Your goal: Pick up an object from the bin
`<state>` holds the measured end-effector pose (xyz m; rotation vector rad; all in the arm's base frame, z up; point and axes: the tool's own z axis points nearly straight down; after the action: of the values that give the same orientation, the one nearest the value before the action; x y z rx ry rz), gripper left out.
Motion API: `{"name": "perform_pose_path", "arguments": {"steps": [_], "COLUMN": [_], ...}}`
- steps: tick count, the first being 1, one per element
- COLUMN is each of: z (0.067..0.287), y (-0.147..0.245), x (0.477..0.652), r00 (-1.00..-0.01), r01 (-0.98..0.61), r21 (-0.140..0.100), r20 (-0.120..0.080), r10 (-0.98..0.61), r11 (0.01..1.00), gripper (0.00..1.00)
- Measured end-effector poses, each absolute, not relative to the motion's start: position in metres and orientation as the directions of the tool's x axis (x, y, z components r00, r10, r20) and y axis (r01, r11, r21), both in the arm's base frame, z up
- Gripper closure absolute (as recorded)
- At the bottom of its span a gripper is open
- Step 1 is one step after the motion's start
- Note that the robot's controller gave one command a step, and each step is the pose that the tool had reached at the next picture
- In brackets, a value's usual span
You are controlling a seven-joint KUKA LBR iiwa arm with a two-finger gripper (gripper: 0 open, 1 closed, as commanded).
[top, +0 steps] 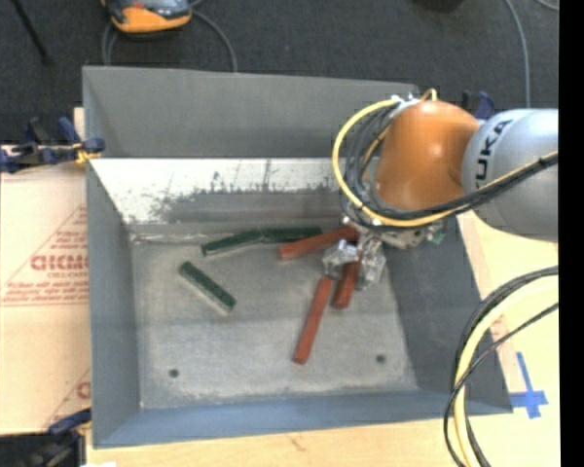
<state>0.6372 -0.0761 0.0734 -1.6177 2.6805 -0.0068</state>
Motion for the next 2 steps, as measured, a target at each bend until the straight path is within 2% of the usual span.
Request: {"name": "perform_pose_path", "arguments": {"steps": [1,2], "z": [0.106,0.143], "y": [-0.048,-0.043], "x": [0.619,0.635], "r00": [-0.533,-0.467], "r01": [-0.846,-0.884], "r21": [0.004,-0.002], "r20": [-0.001,-0.001], "r10": [-0.846,-0.884], "r11": [0.533,0.467], "gripper": [1.00,1.00]}}
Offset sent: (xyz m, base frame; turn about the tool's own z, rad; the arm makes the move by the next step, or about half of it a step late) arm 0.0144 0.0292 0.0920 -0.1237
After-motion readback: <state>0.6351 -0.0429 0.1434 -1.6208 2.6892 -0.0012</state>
